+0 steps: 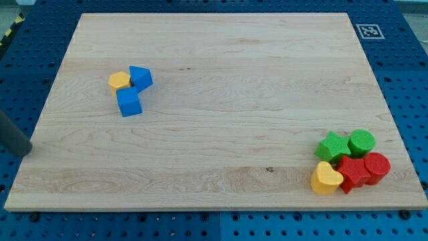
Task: Move your arm towards blue cube
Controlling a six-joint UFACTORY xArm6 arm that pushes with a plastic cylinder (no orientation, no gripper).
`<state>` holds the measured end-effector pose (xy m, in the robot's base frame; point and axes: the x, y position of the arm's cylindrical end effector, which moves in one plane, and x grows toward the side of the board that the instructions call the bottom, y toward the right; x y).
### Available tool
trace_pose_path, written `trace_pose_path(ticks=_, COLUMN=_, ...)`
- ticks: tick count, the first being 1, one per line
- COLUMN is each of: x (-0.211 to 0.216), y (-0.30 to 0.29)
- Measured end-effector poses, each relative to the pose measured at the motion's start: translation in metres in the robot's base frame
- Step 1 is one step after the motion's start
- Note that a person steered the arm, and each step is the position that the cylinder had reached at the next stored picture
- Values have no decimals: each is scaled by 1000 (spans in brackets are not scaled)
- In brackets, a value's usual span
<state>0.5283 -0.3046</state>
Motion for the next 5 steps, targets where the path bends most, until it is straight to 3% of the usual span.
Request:
trace_pose_path(ticks=2, x=-50, y=49)
trace_pose_path(ticks=5, x=-73, y=148)
